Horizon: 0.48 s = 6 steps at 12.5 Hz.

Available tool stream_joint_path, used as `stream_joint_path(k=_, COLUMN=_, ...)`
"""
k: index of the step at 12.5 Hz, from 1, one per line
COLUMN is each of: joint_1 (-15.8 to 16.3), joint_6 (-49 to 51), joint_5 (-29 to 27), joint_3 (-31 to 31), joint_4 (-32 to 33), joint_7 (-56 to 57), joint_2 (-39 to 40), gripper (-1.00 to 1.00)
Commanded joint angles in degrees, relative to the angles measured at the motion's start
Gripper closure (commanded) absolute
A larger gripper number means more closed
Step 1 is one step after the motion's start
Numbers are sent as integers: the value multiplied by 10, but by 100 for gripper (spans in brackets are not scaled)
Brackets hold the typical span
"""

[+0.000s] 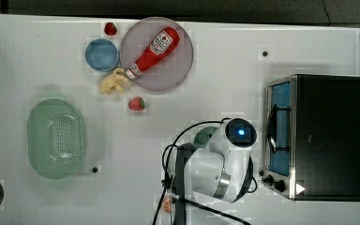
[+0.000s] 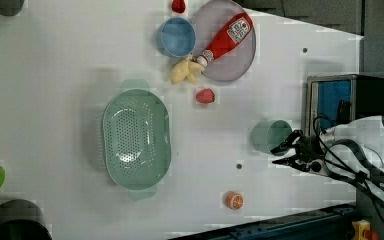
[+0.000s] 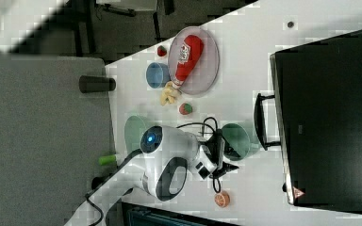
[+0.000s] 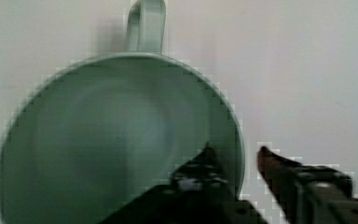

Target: Drag mug backwards.

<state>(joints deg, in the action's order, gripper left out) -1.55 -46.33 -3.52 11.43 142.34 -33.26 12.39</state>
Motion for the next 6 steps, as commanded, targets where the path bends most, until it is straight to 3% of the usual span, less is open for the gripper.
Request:
stream_joint_path(k=1, joint_1=-5, joint_6=51, joint_5=7, joint_3=12, joint_4=5, joint_7=4, joint_2=-23, gripper=-29)
stream_joint_path(k=4, joint_1=0, joint_6=125, joint_5=7, joint_3=-6, joint_4=-81, joint_7=134, joint_2=-83, gripper=-100)
stream_joint_path(k=6, joint_1=3, joint_6=148, joint_5=7, joint_3=-27, joint_4=-171, joint_7=263, joint_2=-123, gripper=-100)
